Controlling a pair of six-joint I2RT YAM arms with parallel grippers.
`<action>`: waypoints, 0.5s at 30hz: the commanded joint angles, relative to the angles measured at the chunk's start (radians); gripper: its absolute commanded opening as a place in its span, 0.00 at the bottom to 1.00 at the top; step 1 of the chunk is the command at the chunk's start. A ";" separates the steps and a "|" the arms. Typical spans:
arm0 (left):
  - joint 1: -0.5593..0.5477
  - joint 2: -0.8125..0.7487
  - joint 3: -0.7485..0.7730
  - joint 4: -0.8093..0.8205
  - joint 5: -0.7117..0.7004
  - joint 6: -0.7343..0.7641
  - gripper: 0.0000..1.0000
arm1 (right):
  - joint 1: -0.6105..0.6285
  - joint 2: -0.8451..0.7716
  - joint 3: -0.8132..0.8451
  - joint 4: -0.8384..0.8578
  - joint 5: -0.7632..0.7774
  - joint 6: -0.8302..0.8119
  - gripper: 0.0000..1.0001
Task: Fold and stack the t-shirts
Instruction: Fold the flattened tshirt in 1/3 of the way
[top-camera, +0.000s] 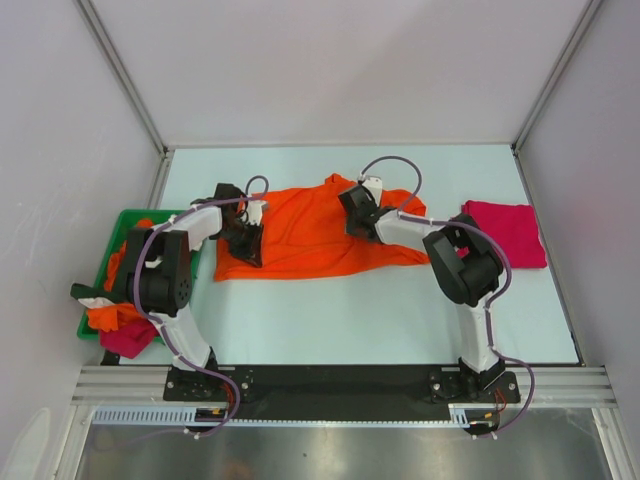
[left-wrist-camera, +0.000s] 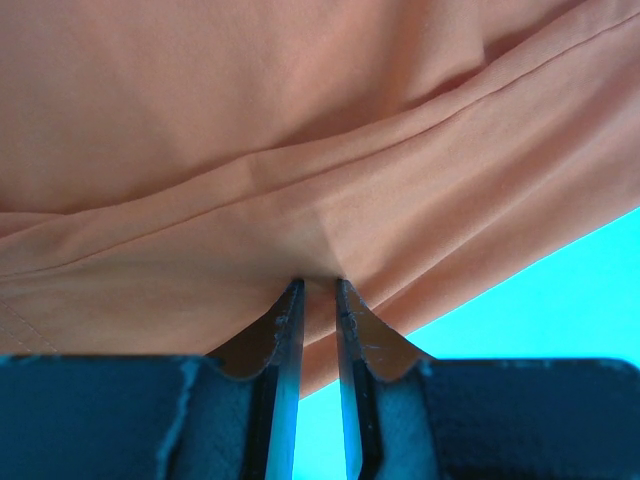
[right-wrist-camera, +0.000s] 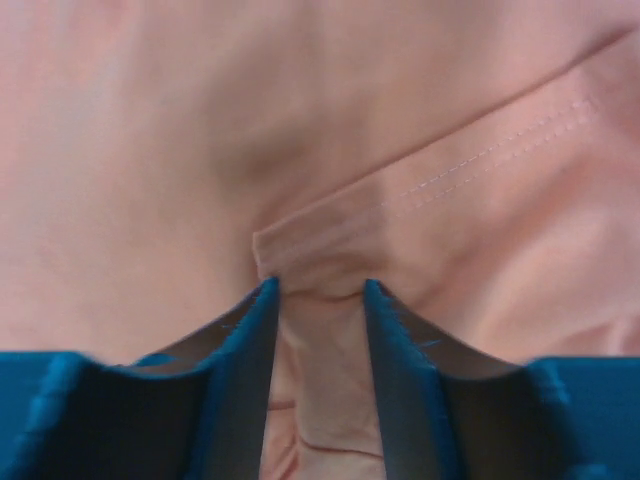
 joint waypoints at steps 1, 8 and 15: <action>-0.010 -0.023 -0.010 0.010 0.014 -0.005 0.24 | -0.009 -0.010 0.015 -0.007 -0.020 0.013 0.50; -0.010 -0.155 -0.032 0.019 0.033 -0.014 0.26 | -0.051 -0.302 -0.138 -0.048 0.141 0.053 0.70; -0.010 -0.192 -0.090 0.027 0.044 -0.014 0.27 | -0.058 -0.395 -0.242 -0.177 0.193 0.128 0.58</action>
